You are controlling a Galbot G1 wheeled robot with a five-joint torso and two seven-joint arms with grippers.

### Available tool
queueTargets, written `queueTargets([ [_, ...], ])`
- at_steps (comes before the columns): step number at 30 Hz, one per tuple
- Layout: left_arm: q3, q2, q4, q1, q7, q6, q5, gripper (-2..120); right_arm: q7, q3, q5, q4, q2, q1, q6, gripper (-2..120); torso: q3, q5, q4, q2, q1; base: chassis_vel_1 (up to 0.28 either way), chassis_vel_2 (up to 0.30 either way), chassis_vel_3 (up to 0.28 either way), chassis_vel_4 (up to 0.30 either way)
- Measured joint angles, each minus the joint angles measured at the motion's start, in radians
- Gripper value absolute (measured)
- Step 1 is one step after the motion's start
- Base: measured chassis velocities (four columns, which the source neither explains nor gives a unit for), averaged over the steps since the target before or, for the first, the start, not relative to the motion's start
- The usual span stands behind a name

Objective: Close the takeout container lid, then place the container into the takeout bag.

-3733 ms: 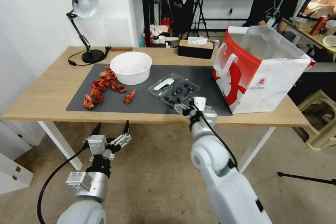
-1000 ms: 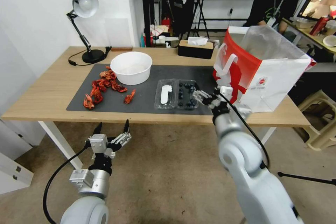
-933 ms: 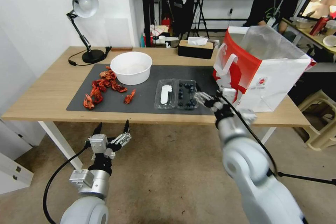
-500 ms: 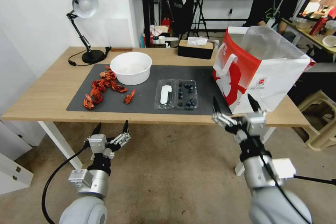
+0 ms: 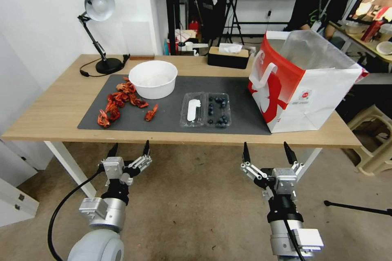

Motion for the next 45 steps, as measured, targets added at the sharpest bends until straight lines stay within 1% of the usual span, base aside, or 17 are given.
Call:
queueTargets([
  [10,0.04,0.049,0.013,-0.018,-0.018,-0.046,-0.045,100,0.002,-0.004,0.013,-0.02,0.013,0.005,0.011,100,0.0,0.0,0.0,0.0,0.0,0.0,0.0,0.0,0.0],
  [12,0.099,0.116,0.025,-0.054,-0.04,-0.099,-0.153,100,0.002,-0.001,0.021,-0.027,0.011,0.007,0.016,100,0.0,0.0,-0.0002,0.0,0.0,0.0,0.0,0.0,0.0],
  [14,0.135,0.154,0.027,-0.075,-0.052,-0.12,-0.238,100,0.002,-0.001,0.028,-0.033,0.007,0.012,0.017,100,0.0,-0.0002,-0.0001,0.0,0.0,0.0,0.0,0.0,0.0],
  [15,0.135,0.154,0.027,-0.075,-0.052,-0.12,-0.238,100,0.002,-0.001,0.028,-0.033,0.007,0.012,0.017,100,0.0,-0.0002,-0.0001,0.0,0.0,0.0,0.0,0.0,0.0],
  [17,0.183,0.207,0.025,-0.112,-0.061,-0.133,-0.362,100,0.001,-0.002,0.037,-0.041,0.004,0.021,0.017,100,0.0,0.0,0.0,0.0,0.0,0.0,0.0,0.0,0.0],
  [19,0.203,0.227,0.022,-0.131,-0.067,-0.133,-0.415,100,0.0,-0.003,0.04,-0.044,0.003,0.025,0.017,100,0.0,0.0,0.0,0.0,0.0,0.0,0.0,0.0,0.0],
  [22,0.266,0.285,0.018,-0.216,-0.1,-0.119,-0.609,100,-0.001,-0.003,0.049,-0.052,0.002,0.031,0.017,100,0.0,0.0001,0.0,0.0,0.0,0.0,0.0,0.0,0.0],
  [23,0.266,0.285,0.018,-0.216,-0.1,-0.119,-0.609,100,-0.001,-0.003,0.049,-0.052,0.002,0.031,0.017,100,0.0,0.0001,0.0,0.0,0.0,0.0,0.0,0.0,0.0],
  [27,0.344,0.336,-0.007,-0.314,-0.217,-0.05,-0.93,100,-0.001,0.004,0.05,-0.065,0.009,0.032,0.018,100,0.0,0.0,-0.0001,0.0,0.0,0.0,0.0,0.0,0.0],
  [28,0.344,0.336,-0.007,-0.314,-0.217,-0.05,-0.93,100,-0.001,0.004,0.05,-0.065,0.009,0.032,0.018,100,0.0,0.0,-0.0001,0.0,0.0,0.0,0.0,0.0,0.0],
  [29,0.362,0.341,-0.018,-0.333,-0.257,-0.029,-1.02,100,-0.001,0.004,0.051,-0.07,0.01,0.034,0.018,100,0.0,0.0,-0.0002,0.0,0.0,0.0,0.0,0.0,0.0],
  [35,0.39,0.338,-0.024,-0.374,-0.318,-0.003,-1.16,100,-0.001,0.003,0.053,-0.077,0.01,0.041,0.016,100,0.0,0.0001,0.0001,0.0,0.0,0.0,0.0,0.0,0.0],
  [36,0.403,0.332,-0.018,-0.402,-0.342,0.005,-1.224,100,-0.001,0.003,0.054,-0.08,0.011,0.043,0.015,100,0.0,0.0002,0.0001,0.0,0.0,0.0,0.0,0.0,0.0],
  [38,0.423,0.312,0.01,-0.467,-0.396,0.013,-1.362,100,0.0,0.008,0.054,-0.084,0.013,0.042,0.014,100,0.0,0.0001,0.0,0.0,0.0,0.0,0.0,0.0,0.0],
  [39,0.423,0.312,0.01,-0.467,-0.396,0.013,-1.362,100,0.0,0.008,0.054,-0.084,0.013,0.042,0.014,100,0.0,0.0001,0.0,0.0,0.0,0.0,0.0,0.0,0.0],
  [41,0.444,0.289,0.045,-0.535,-0.436,0.015,-1.454,100,0.0,0.015,0.055,-0.085,0.015,0.04,0.013,100,0.0,0.0002,0.0,0.0,0.0,0.0,0.0,0.0,0.0],
  [45,0.475,0.258,0.095,-0.615,-0.478,0.012,-1.504,100,0.0,0.021,0.055,-0.085,0.019,0.037,0.012,100,0.0,0.0002,-0.0003,0.0,0.0,0.0,0.0,0.0,0.0],
])
